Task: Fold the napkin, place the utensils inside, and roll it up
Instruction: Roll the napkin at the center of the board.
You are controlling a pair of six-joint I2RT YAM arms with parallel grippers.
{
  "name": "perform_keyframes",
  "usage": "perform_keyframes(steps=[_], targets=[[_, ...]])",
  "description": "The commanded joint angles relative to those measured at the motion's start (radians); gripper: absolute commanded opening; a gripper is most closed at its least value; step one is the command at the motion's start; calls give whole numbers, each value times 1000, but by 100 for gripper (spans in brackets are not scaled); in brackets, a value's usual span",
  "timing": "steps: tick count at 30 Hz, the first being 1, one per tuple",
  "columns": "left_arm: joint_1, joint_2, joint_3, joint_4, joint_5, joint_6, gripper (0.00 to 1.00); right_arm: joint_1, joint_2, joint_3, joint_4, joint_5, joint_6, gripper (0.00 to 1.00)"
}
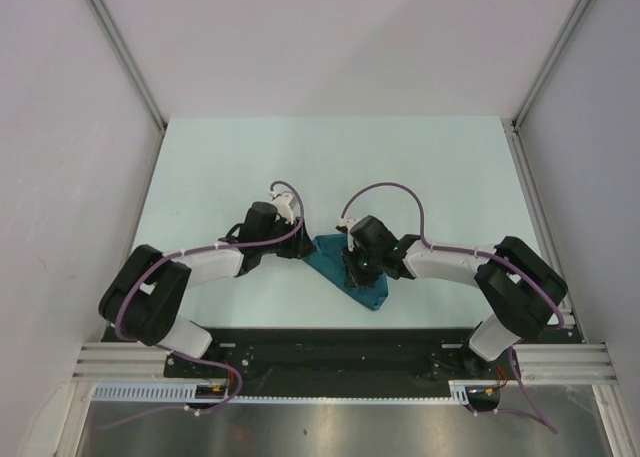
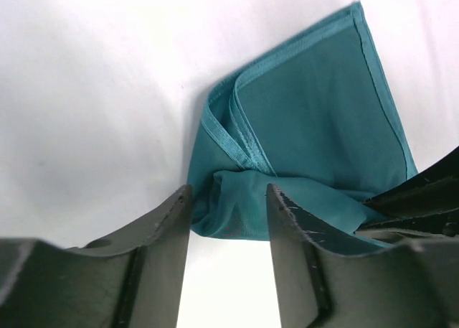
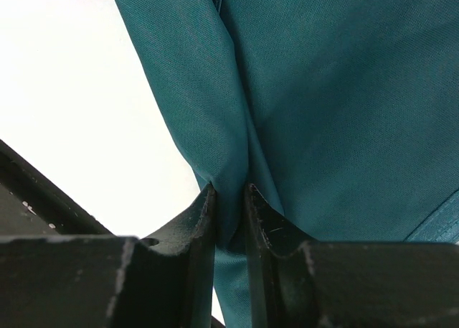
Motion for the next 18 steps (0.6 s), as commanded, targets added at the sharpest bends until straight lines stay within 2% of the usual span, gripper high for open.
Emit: perform_keyframes(steps=[1, 11, 18], targets=[[5, -58, 19, -18, -59, 42, 54, 6, 71, -45, -82, -15, 16, 22], [19, 2, -1, 71, 10, 43, 58, 0, 82, -46, -73, -41, 15, 22], [20, 92, 5, 123, 50, 43, 51, -11, 90, -52, -63, -67, 16, 22]])
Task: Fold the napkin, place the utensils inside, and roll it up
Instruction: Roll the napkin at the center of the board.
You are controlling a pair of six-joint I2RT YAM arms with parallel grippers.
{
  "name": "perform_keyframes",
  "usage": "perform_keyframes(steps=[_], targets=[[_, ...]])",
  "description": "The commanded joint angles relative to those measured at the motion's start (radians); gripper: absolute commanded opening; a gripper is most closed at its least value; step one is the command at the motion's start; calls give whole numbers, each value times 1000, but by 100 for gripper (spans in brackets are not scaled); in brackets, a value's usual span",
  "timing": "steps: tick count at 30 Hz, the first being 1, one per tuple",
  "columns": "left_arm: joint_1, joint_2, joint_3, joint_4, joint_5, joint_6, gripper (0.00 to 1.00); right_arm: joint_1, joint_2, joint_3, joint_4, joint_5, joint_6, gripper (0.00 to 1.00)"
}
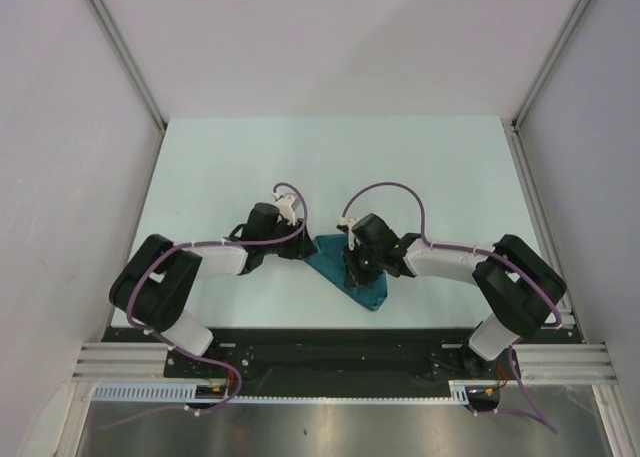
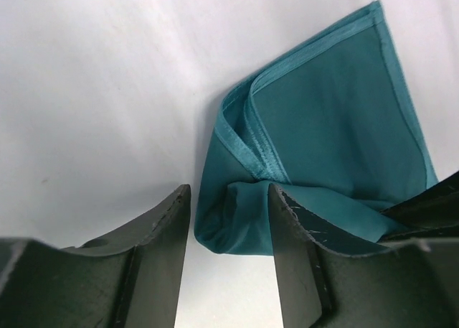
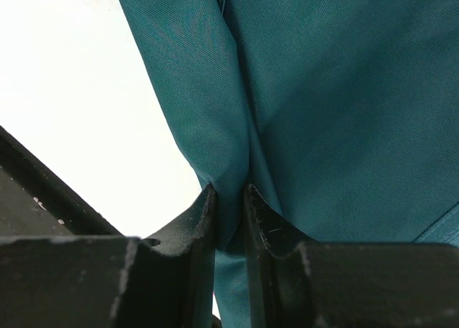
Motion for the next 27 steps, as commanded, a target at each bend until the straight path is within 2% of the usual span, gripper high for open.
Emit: perform_keyframes(steps=[1, 5, 6, 7, 8, 10, 11, 14, 17, 21, 27], targets=[[5, 49, 4, 73, 53, 17, 50, 7, 79, -52, -73, -20, 16, 22], [5, 54, -22, 107, 70, 9, 35, 1, 74, -52, -75, -34, 18, 24], [5, 55, -24, 108, 73, 7, 25, -1, 67, -49, -78, -37, 18, 25], [5, 60, -27, 108, 81, 7, 19, -1, 50, -43, -84, -36, 16, 26], [5, 61, -27, 104, 83, 7, 10, 1, 39, -23, -102, -32, 13, 32], [5, 63, -25, 95, 86, 9, 3, 4, -1, 4, -125, -14, 1, 38], [5, 63, -25, 92, 86, 9, 0, 7, -13, 36, -147, -8, -14, 45], [5, 57, -24, 84, 96, 9, 0, 22, -48, 84, -179, 24, -50, 55], [5, 57, -9, 58, 104, 15, 0, 57, -62, 138, -191, 93, -96, 59], [5, 61, 10, 24, 103, 18, 0, 120, -78, 153, -150, 255, -162, 63], [5, 74, 44, -28, 104, 17, 0, 198, -62, 115, -47, 371, -255, 65]])
